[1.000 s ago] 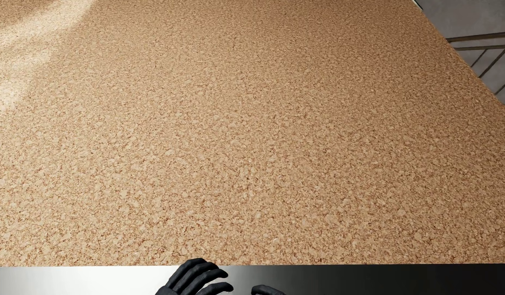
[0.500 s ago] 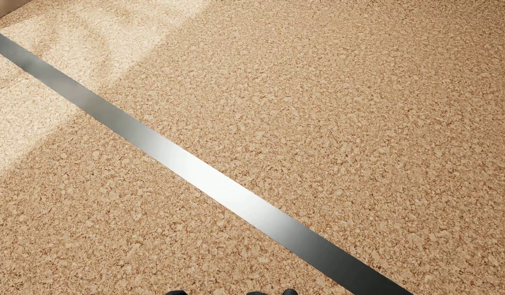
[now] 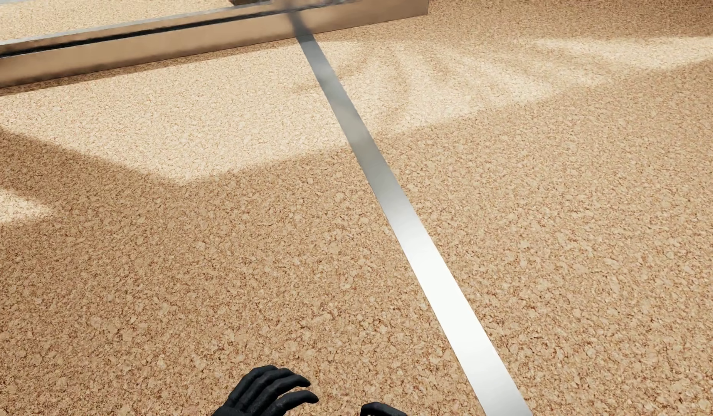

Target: Walk to the armchair

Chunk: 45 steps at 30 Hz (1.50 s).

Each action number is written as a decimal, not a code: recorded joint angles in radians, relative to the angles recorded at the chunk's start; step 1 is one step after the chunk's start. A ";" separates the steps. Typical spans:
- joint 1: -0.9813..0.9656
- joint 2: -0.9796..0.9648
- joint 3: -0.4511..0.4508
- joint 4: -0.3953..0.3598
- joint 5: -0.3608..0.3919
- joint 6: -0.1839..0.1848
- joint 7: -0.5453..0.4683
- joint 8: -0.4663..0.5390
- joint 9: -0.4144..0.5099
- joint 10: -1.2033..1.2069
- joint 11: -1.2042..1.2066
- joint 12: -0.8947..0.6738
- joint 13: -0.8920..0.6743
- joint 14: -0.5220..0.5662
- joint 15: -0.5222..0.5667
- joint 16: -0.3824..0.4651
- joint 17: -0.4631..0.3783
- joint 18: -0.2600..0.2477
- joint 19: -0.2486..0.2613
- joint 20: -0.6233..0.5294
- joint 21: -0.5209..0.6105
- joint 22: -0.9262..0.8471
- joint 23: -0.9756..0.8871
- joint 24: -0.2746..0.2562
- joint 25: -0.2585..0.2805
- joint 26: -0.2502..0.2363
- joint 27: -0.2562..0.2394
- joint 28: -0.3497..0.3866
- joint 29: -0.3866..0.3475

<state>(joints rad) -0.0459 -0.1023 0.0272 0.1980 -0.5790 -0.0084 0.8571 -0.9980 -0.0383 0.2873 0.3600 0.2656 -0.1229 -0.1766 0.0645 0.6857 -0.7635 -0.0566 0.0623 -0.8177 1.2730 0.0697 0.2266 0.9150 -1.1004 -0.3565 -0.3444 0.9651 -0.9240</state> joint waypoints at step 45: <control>-0.565 0.002 -0.032 -0.069 0.685 0.078 -0.822 0.892 0.073 0.100 0.014 0.088 0.018 0.120 -0.354 -0.009 0.004 -0.018 -0.098 0.099 -0.038 -0.010 -0.047 0.092 -0.028 0.012 -0.059 0.020 0.053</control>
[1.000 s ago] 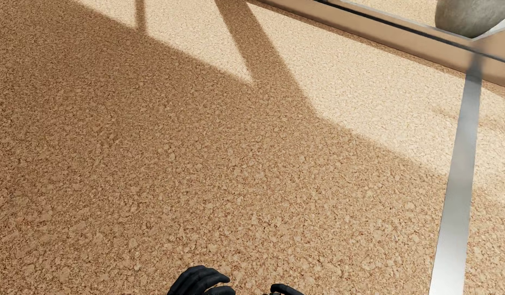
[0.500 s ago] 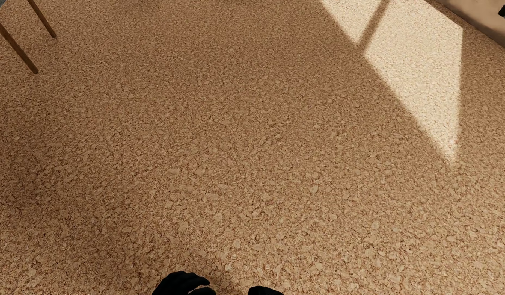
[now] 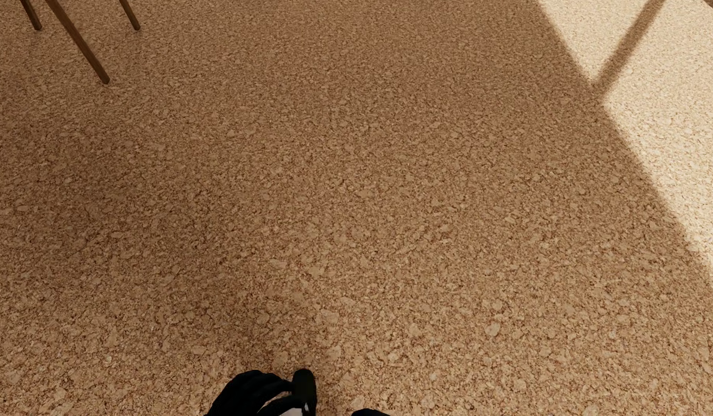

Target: Walk to the armchair

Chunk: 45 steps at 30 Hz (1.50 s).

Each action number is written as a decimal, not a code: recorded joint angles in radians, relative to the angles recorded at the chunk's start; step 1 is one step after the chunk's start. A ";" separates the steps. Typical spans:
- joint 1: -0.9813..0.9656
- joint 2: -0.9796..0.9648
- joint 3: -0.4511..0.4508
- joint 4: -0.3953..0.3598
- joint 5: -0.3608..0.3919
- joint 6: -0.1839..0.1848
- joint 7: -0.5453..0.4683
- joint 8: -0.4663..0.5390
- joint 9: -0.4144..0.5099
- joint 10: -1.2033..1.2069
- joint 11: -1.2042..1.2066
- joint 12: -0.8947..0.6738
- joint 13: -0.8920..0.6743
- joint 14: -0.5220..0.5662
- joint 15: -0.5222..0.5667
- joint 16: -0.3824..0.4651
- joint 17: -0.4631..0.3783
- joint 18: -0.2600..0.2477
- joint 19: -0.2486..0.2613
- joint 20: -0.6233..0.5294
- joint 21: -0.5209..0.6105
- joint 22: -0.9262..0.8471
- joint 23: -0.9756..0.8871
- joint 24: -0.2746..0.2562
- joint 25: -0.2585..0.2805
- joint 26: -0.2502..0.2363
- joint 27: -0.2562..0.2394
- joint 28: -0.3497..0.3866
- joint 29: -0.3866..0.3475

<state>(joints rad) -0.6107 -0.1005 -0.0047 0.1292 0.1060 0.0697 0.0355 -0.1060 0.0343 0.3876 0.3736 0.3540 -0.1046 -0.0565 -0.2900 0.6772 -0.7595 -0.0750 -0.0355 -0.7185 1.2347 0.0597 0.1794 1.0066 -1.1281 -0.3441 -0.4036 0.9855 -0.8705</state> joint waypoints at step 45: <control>0.011 0.038 0.011 -0.013 -0.023 -0.005 -0.089 -0.012 -0.014 -0.028 -0.012 -0.032 0.068 0.024 0.006 0.001 0.053 -0.017 0.011 -0.006 -0.086 -0.001 0.050 0.035 0.012 -0.004 -0.008 0.000 -0.043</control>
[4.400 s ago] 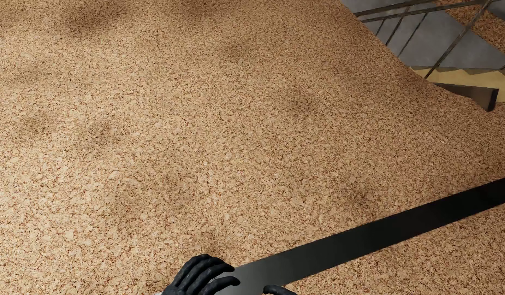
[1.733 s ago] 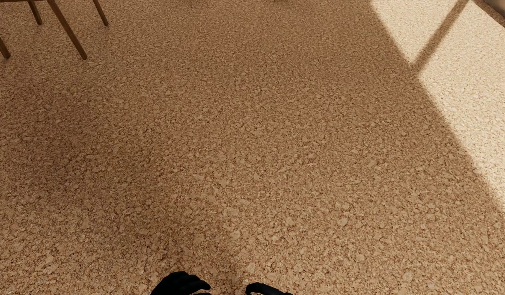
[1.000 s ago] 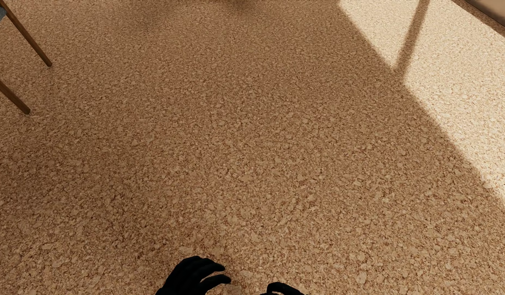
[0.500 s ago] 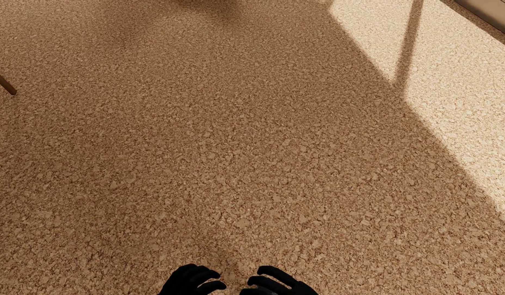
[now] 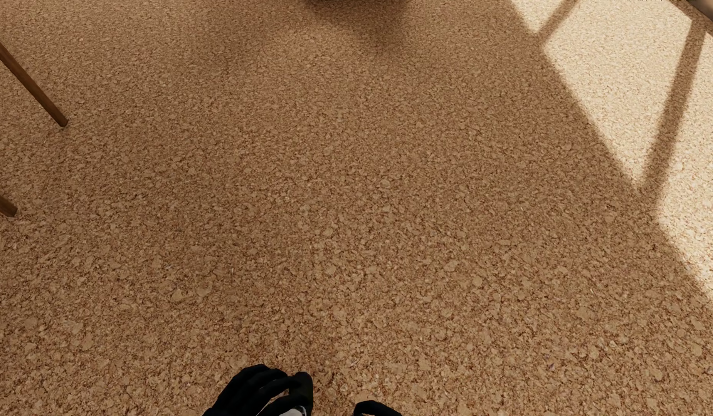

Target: Walk to the armchair

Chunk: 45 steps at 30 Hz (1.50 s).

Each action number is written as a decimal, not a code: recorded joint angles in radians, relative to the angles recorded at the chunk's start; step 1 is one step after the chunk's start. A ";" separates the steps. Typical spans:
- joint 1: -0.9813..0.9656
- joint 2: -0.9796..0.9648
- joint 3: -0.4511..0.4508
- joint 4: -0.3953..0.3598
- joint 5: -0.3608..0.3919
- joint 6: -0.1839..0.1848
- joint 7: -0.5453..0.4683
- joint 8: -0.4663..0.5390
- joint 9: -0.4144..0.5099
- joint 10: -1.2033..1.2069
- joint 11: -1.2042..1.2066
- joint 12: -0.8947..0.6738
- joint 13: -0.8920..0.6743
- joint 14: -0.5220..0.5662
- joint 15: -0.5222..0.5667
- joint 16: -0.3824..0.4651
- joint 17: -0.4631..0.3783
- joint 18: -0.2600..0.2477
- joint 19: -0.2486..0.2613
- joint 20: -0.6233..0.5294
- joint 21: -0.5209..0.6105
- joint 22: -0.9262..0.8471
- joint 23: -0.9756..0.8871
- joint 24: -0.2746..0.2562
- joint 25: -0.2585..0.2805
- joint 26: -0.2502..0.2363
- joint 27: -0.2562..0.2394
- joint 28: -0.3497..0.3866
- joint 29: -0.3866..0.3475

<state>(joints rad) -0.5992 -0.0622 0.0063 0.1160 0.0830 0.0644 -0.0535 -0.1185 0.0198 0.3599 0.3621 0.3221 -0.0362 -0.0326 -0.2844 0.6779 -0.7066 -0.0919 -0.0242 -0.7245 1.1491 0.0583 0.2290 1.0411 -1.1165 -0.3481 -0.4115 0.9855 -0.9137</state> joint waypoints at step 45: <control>0.014 -0.122 -0.013 0.032 0.072 0.030 0.104 0.038 -0.005 0.409 0.064 -0.045 0.012 -0.114 0.035 0.061 0.041 0.019 -0.056 -0.040 -0.025 0.029 -0.030 -0.019 -0.059 -0.020 0.018 0.000 -0.072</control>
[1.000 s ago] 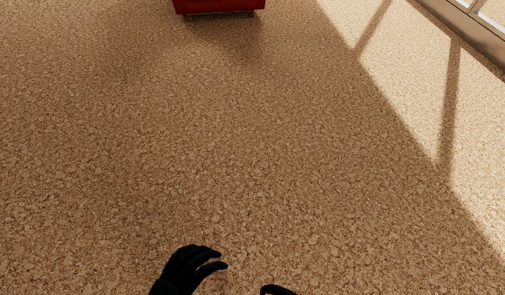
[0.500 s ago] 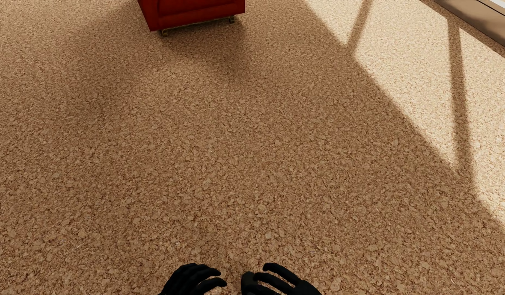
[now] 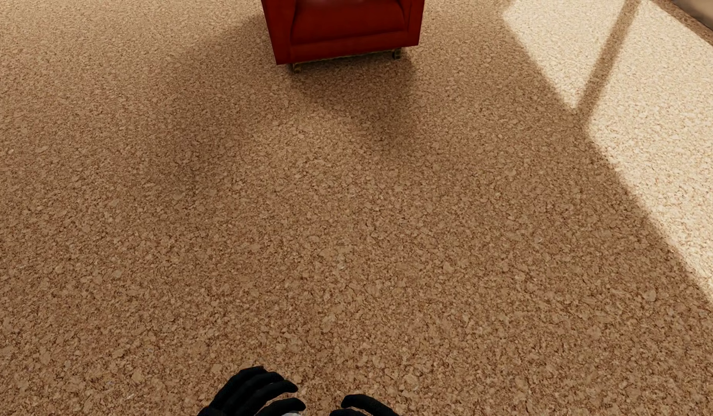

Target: Walk to the armchair

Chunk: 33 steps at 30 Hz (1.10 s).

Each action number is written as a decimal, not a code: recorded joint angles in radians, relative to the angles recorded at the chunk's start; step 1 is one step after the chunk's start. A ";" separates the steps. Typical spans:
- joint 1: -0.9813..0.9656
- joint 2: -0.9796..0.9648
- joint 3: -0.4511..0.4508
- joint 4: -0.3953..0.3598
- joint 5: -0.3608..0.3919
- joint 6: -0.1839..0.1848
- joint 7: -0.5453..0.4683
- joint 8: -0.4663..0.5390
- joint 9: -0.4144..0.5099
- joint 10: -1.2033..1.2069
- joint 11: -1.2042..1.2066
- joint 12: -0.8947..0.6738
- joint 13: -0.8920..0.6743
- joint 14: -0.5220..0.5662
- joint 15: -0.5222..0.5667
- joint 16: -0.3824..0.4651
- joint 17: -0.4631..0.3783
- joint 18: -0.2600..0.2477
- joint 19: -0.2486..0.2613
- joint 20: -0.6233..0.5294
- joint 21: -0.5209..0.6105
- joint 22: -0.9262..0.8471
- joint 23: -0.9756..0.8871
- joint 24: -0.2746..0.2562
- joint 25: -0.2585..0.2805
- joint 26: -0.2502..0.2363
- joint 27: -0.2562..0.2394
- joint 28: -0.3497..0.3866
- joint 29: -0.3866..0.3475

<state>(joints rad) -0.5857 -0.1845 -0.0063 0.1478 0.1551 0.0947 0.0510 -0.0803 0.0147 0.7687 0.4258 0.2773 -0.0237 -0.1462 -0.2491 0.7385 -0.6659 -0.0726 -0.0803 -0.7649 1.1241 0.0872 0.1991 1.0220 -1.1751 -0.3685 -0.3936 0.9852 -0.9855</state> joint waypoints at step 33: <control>0.663 -0.376 -0.027 -0.327 -0.104 -0.190 0.096 0.156 -0.034 -0.481 -0.186 0.018 -0.015 -0.120 0.398 -0.137 -0.082 0.121 0.058 0.003 -0.050 0.022 0.002 -0.067 -0.036 -0.035 0.036 0.000 0.039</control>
<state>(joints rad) 0.0774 -0.5604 -0.0330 -0.1797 0.0509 -0.0953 0.1467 0.0755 -0.0192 0.2878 0.2400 0.2954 -0.0386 -0.2661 0.1489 0.6015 -0.7482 0.0485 -0.0226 -0.7618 1.0739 0.1095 0.2011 0.9546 -1.2116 -0.4033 -0.3575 0.9847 -0.9468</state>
